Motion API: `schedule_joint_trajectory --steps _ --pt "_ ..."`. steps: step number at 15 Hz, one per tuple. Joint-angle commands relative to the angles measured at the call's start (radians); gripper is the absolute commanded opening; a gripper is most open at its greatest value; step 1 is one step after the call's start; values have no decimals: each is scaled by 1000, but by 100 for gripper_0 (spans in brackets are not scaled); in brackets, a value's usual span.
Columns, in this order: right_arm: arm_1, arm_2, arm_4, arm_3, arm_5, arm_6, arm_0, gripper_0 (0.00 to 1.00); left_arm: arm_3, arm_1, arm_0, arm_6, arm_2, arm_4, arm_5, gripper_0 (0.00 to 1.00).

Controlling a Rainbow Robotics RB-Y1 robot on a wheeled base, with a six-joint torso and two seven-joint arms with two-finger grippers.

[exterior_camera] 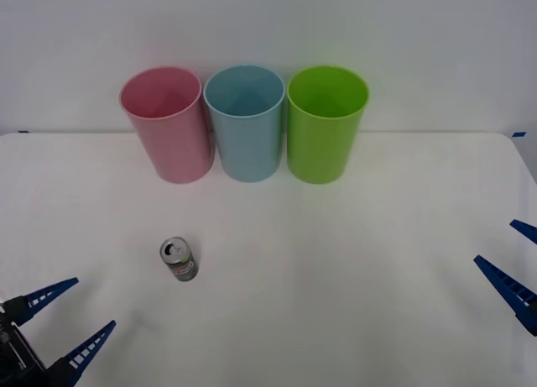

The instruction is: Grasp the object on the table and drop it into the matching bin: aluminum can to the light blue bin, PET bottle to the pink bin.

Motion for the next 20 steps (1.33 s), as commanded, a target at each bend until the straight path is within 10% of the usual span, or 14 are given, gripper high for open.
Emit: schedule_joint_trajectory --steps 1,20 --pt "0 0 0 0 0 0 0 100 87 0 -50 -77 -14 0 1 100" --pt "0 0 0 0 0 0 0 100 102 -110 -168 -38 -35 -200 56 100"
